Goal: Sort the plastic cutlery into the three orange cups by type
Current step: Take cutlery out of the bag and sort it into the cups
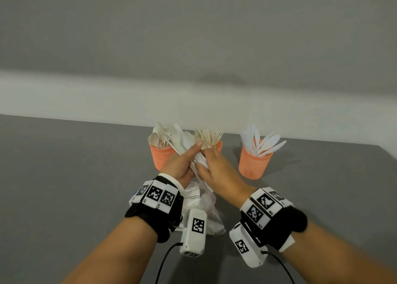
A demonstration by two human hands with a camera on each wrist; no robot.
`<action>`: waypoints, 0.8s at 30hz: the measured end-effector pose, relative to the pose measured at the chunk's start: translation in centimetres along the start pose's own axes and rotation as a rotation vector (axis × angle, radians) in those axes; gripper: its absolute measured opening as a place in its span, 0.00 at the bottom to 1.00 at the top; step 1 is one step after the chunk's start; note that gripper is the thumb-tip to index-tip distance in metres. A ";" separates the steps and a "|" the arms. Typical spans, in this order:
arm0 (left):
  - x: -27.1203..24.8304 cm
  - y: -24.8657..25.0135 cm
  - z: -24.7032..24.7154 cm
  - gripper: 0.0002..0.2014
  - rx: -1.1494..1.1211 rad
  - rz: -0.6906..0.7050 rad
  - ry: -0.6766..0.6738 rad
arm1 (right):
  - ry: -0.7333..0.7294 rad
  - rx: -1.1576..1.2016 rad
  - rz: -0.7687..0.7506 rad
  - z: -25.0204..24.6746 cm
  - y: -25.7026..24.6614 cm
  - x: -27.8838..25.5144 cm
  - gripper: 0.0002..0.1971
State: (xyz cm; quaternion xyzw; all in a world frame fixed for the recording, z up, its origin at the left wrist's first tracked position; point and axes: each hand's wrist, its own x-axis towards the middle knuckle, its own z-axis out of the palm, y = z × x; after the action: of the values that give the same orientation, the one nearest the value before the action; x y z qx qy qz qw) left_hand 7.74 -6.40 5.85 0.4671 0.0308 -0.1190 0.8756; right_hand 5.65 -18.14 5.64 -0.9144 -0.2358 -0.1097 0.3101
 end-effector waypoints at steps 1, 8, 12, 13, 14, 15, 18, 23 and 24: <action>-0.1 -0.1 0.1 0.18 -0.008 0.000 -0.031 | -0.021 0.072 0.017 -0.2 0.1 0.1 0.15; -0.5 -0.5 0.4 0.14 -0.065 0.002 -0.075 | -0.142 0.599 0.271 -1.0 1.3 0.3 0.18; -0.4 -0.5 0.8 0.13 -0.052 0.002 -0.049 | -0.134 0.758 0.344 -1.6 1.6 0.3 0.18; -0.3 -0.5 0.8 0.13 -0.049 -0.002 -0.030 | -0.136 0.761 0.351 -1.8 1.7 0.4 0.18; -0.2 -0.5 0.9 0.13 -0.047 -0.004 -0.015 | -0.140 0.754 0.352 -1.9 1.8 0.4 0.18; -0.2 -0.6 0.9 0.12 -0.044 -0.005 -0.009 | -0.145 0.753 0.350 -2.0 1.9 0.3 0.18; -0.1 -0.5 1.2 0.10 -0.031 -0.003 -0.034 | -0.151 0.794 0.350 -1.9 2.2 0.3 0.17; 0.5 -0.4 0.9 0.10 0.028 -0.068 0.008 | -0.085 1.069 0.395 -2.5 3.0 0.1 0.09; 0.8 -0.4 0.8 0.12 0.038 -0.090 0.009 | -0.080 1.129 0.398 -2.7 3.4 0.1 0.09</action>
State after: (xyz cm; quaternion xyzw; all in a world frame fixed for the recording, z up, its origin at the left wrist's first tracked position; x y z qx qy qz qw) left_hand 8.33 -7.42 5.83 0.4821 0.0538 -0.1568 0.8603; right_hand 7.30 -22.13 6.10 -0.6383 -0.0933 0.1271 0.7535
